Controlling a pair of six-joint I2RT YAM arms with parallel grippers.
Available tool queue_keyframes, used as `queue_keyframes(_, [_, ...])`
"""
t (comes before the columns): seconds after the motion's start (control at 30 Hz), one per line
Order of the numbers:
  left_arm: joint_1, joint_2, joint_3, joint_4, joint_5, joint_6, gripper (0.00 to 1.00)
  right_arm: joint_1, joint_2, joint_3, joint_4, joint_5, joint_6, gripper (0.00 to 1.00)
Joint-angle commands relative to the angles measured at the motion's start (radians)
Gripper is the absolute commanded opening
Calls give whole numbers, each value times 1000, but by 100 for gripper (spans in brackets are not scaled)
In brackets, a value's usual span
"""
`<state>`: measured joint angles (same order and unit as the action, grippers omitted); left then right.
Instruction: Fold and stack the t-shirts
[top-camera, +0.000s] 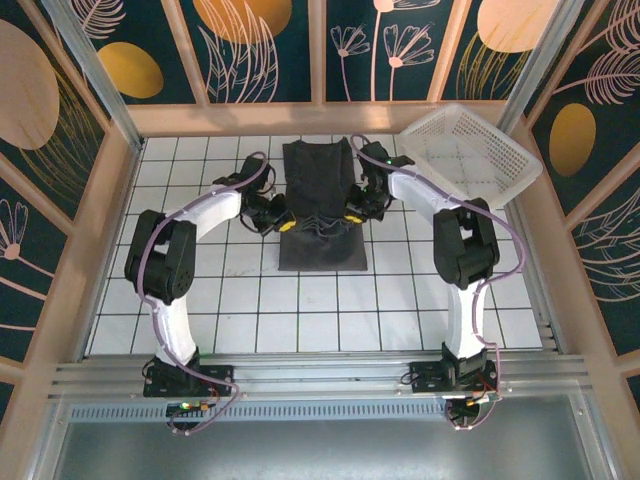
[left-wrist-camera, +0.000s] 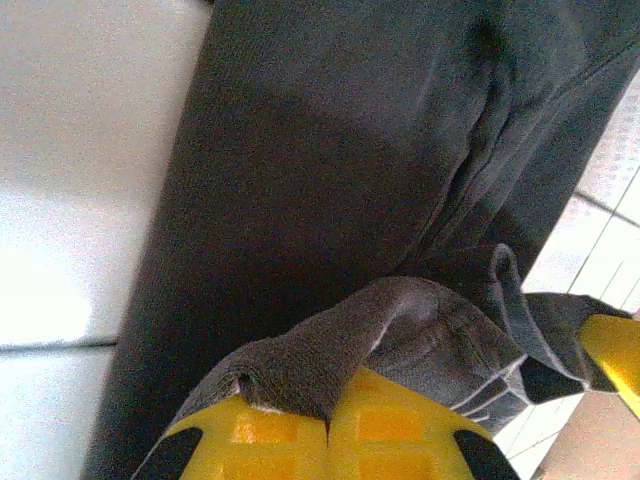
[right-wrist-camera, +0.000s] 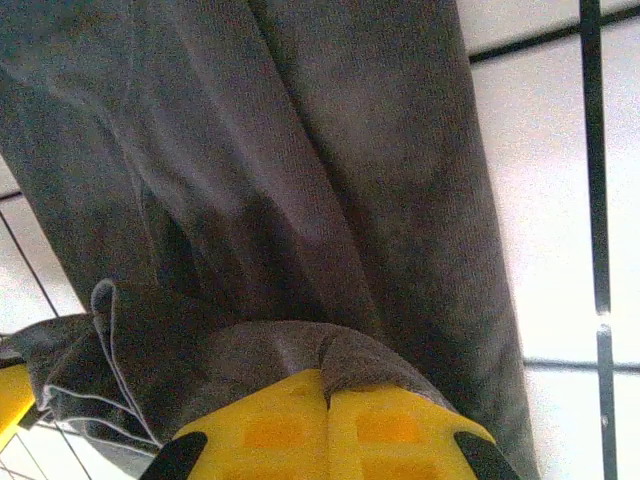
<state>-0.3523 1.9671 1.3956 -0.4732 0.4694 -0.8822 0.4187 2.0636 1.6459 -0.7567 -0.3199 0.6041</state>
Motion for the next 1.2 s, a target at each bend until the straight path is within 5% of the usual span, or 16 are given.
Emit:
queue_keyframes(0.0, [16,66,84,-7,-21,40,16,-20,57,55,-1,-4,-16,3])
queue_keyframes(0.1, [17,78,134,-64,-78,61,51,-35,70,76,9,21,-28,40])
queue_keyframes(0.23, [15,-25,62,-82,-167,48,62,-41,4,54,18,95,-38,58])
queue_keyframes(0.63, [9,-346,-500,134,59,-207,58,69,-387,-521,134,63,37,61])
queue_keyframes(0.93, [-20,-221,-499,244,106,-254,57,77,-274,-514,121,5,15,59])
queue_keyframes(1.17, [-31,-159,-456,260,111,-246,40,76,-219,-484,133,-23,29,54])
